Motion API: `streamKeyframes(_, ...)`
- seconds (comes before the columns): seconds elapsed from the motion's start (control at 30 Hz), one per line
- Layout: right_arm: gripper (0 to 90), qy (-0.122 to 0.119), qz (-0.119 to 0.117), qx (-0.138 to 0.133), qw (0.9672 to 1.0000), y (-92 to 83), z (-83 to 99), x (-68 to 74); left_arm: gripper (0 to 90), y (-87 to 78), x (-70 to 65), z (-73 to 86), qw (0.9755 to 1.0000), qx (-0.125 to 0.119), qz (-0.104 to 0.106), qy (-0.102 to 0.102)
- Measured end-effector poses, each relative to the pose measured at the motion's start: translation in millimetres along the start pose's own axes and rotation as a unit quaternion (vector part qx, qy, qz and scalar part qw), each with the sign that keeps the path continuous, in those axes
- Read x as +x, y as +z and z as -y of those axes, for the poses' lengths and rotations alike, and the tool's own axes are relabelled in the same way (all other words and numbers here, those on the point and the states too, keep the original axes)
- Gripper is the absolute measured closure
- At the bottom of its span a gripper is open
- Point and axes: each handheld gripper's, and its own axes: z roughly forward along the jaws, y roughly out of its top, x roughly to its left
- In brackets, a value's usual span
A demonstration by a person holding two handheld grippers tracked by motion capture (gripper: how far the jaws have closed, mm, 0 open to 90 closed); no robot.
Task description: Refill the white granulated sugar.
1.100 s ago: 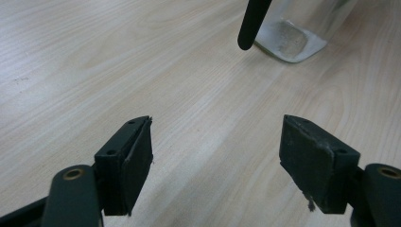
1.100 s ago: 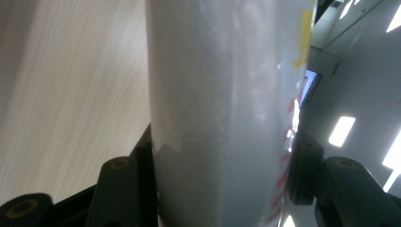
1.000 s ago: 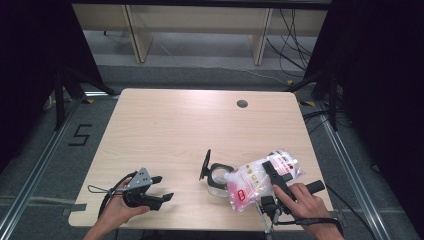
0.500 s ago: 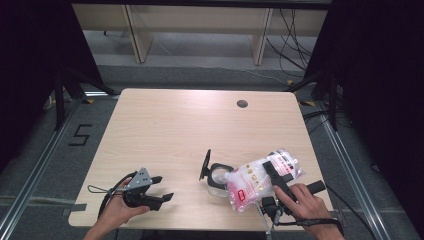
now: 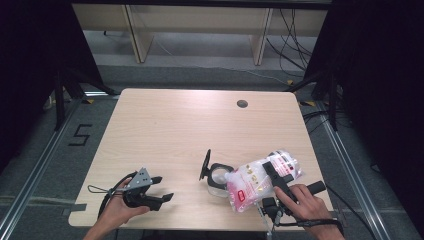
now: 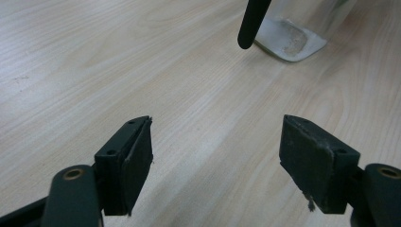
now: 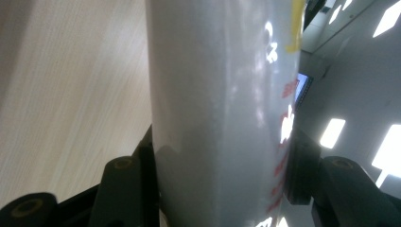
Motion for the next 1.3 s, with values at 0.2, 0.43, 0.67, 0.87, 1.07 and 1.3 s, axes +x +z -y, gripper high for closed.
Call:
streamKeyframes(0.2, 48.4, 0.009, 0.000, -0.004, 0.9999, 1.7, 0.2, 1.8, 26.2, -0.1, 0.6, -0.1, 1.0000, 0.001, 0.001, 0.006)
streamKeyframes(0.43, 48.4, 0.015, -0.006, -0.004, 0.9999, 4.7, 1.2, 2.9, 26.3, 0.2, -1.2, 0.4, 1.0000, 0.001, -0.001, -0.005)
streamKeyframes(0.67, 48.4, 0.014, -0.004, -0.009, 0.9999, 6.1, 2.3, 3.1, 26.2, 0.8, -1.6, 0.6, 1.0000, -0.003, 0.000, -0.009)
streamKeyframes(0.87, 48.5, 0.019, -0.007, -0.008, 0.9998, 6.6, 2.3, 3.9, 26.3, 0.3, -0.8, 0.9, 1.0000, 0.000, 0.000, -0.002)
streamKeyframes(1.07, 48.5, -0.010, -0.002, -0.020, 0.9997, 7.8, 1.9, -0.3, 26.3, 0.9, -1.6, 0.7, 1.0000, -0.003, 0.001, -0.009)
streamKeyframes(1.3, 48.5, 0.007, -0.002, -0.009, 0.9999, 6.6, 2.2, 2.8, 26.3, -0.4, 0.7, 0.1, 1.0000, 0.001, 0.000, 0.005)
